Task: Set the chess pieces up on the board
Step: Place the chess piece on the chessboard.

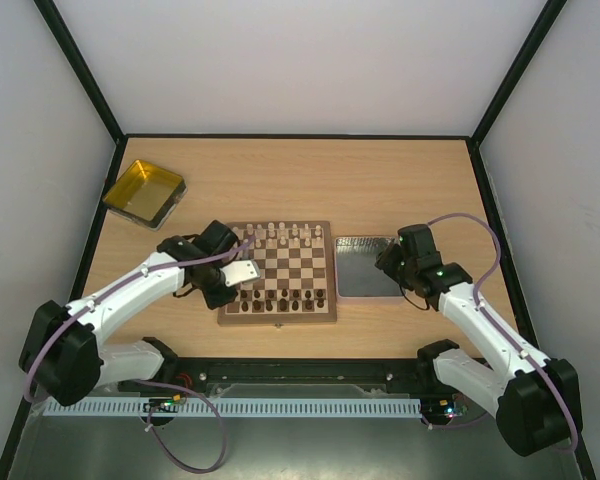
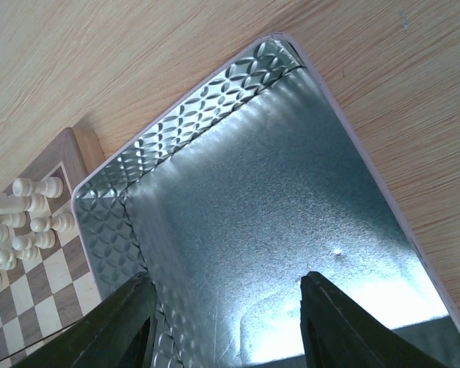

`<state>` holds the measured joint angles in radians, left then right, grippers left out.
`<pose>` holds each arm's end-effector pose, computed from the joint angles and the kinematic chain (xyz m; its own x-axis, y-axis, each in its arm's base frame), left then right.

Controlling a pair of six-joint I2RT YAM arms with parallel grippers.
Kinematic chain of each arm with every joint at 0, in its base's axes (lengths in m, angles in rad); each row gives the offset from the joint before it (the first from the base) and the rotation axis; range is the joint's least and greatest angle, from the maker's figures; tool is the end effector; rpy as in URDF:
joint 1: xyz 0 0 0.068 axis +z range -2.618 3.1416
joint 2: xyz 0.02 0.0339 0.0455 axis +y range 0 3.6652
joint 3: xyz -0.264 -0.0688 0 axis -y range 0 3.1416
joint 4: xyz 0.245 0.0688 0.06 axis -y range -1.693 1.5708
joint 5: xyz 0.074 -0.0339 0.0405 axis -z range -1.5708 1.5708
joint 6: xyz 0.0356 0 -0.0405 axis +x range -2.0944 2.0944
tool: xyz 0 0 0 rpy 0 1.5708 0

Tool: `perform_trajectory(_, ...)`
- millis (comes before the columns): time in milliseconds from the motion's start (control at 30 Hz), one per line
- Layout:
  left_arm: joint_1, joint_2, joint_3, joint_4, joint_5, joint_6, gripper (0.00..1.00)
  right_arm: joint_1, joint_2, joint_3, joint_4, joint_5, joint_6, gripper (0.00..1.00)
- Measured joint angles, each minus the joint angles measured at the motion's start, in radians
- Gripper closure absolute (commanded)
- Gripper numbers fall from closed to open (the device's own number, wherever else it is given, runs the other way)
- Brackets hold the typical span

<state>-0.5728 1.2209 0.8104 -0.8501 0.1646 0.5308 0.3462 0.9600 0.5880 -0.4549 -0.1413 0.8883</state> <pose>0.1745 -0.1195 0.2148 -0.3982 0.8511 -0.3422 0.9025 0.4303 0.0200 0.1795 0.0701 0.2162 -0.7669 0.5401 -0.3467 0.2687 0.7607 0.5908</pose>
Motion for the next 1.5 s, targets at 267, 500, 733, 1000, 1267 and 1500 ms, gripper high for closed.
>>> perform_trajectory(267, 0.0, 0.012, -0.005, 0.002, 0.0, 0.017, 0.97, 0.0, 0.002, -0.027, 0.019, -0.006, 0.003, 0.49)
perform_trajectory(500, 0.0, 0.021, -0.023, 0.003, -0.001, 0.022, 0.96, 0.0, 0.005, -0.028, 0.021, -0.009, 0.003, 0.49)
perform_trajectory(733, 0.0, 0.029, -0.028, 0.007, 0.0, 0.023, 0.95, 0.0, 0.009, -0.031, 0.026, -0.01, 0.003, 0.49)
perform_trajectory(1000, 0.0, 0.036, -0.032, 0.027, 0.0, 0.022, 0.96, 0.0, 0.018, -0.038, 0.04, -0.01, 0.003, 0.49)
perform_trajectory(1267, -0.022, 0.076, -0.039, 0.031, -0.001, 0.014, 0.97, 0.0, 0.03, -0.038, 0.042, -0.01, 0.002, 0.49)
perform_trajectory(1500, -0.047, 0.087, -0.039, 0.039, -0.01, 0.0, 0.96, 0.0, 0.03, -0.038, 0.042, -0.01, -0.003, 0.49)
